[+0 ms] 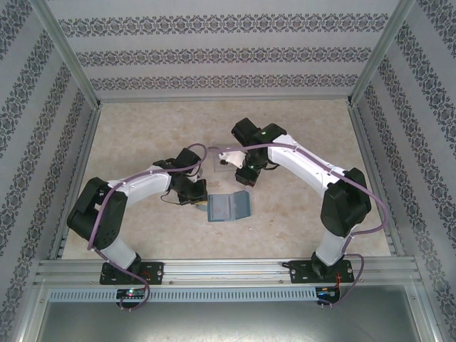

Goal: Take the credit cards out of the card holder

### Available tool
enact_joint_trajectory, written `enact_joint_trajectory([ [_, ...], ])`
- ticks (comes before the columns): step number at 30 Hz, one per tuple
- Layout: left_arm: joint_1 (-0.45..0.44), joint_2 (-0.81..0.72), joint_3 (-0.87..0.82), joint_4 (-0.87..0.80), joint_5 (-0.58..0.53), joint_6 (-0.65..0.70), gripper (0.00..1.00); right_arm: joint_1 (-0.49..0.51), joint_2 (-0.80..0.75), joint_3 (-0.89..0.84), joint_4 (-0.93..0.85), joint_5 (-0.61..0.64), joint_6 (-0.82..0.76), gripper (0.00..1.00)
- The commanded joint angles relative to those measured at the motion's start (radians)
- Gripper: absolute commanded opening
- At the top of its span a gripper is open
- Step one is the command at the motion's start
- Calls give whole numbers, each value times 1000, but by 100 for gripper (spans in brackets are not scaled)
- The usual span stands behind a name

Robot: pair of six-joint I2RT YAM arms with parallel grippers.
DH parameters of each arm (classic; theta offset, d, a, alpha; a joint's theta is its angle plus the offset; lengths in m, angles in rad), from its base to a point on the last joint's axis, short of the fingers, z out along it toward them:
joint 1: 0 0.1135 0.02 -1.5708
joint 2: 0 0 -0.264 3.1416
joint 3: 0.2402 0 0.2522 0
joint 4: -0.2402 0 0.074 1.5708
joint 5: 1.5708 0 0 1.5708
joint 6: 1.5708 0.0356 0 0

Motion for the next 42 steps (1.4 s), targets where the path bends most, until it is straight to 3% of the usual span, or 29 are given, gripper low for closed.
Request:
enact_joint_trajectory([
  [1,19,-35,-26,22,-1,-14,1,2,13,41,-63,40,-205,5],
  [18,48,-99,-72,18,-20,-36,2,-31,200,358,-226,97,-457,2],
  [42,97,-91,-83,9,-25,-40,2,-65,638,962,-428,101,-573,2],
])
